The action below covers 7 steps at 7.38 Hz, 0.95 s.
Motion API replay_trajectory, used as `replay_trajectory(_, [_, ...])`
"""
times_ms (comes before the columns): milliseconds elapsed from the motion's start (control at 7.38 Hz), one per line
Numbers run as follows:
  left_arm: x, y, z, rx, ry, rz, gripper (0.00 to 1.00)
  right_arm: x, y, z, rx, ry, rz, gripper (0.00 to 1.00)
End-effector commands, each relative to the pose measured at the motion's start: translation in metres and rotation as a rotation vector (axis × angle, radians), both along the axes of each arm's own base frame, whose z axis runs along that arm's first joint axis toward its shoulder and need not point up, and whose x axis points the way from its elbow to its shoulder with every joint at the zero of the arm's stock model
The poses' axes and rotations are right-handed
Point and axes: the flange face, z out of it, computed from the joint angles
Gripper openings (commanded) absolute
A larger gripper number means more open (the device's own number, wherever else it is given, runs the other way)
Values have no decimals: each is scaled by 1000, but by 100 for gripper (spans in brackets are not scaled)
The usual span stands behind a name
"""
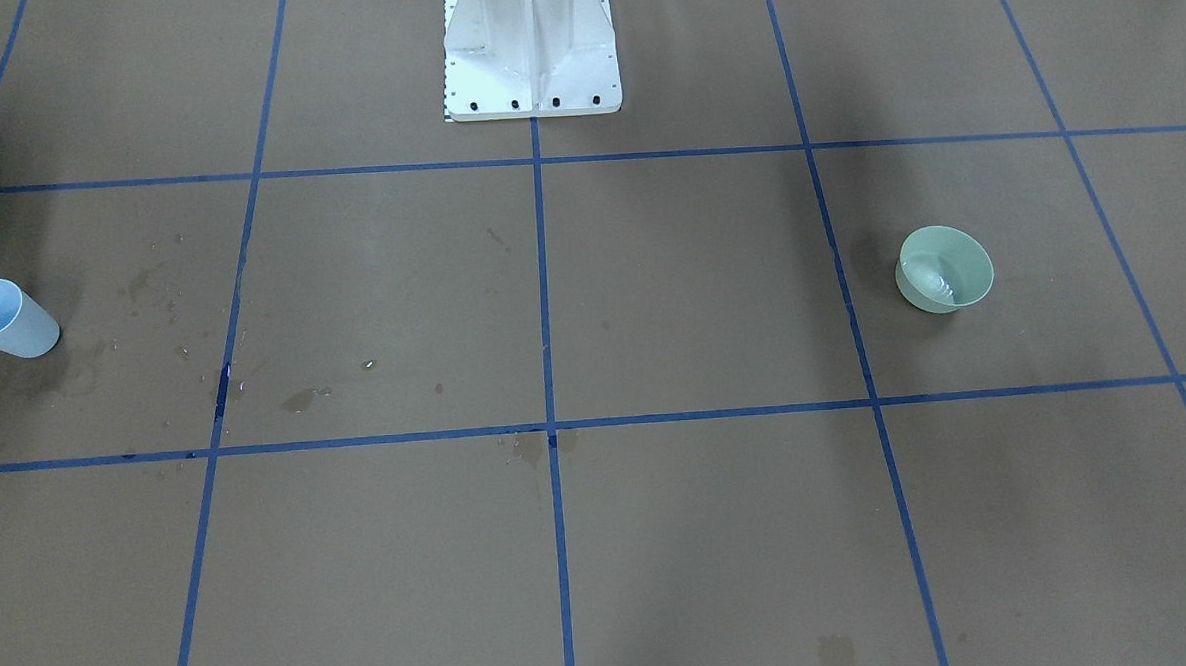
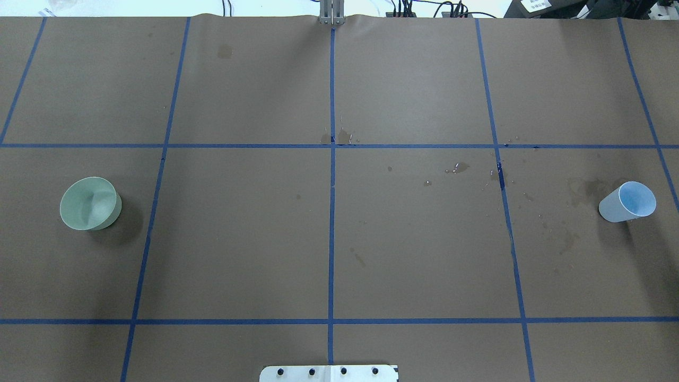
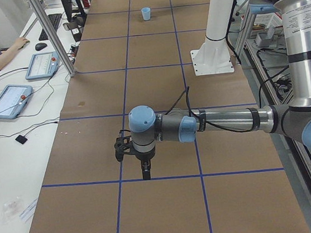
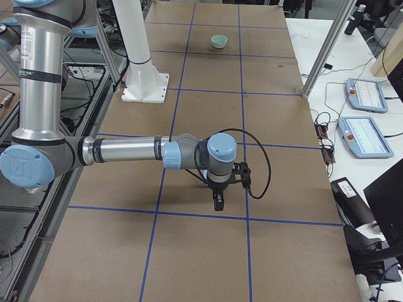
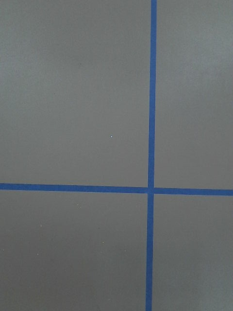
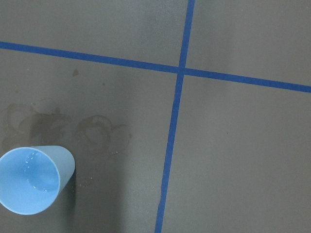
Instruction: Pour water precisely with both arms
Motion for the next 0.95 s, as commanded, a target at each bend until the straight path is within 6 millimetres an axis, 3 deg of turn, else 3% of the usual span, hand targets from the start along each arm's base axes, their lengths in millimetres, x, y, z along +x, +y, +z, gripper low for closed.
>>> replay_trajectory(0, [1, -1, -2, 18, 0, 6, 100, 0, 0, 0, 1, 3, -1, 100])
replay_trajectory(542, [0, -6, -12, 39, 1, 2, 100, 0, -1, -4, 12, 7, -1, 100])
replay_trajectory(813, [19, -12, -22, 32, 25, -17, 100, 0, -5, -9, 24, 6, -1, 100])
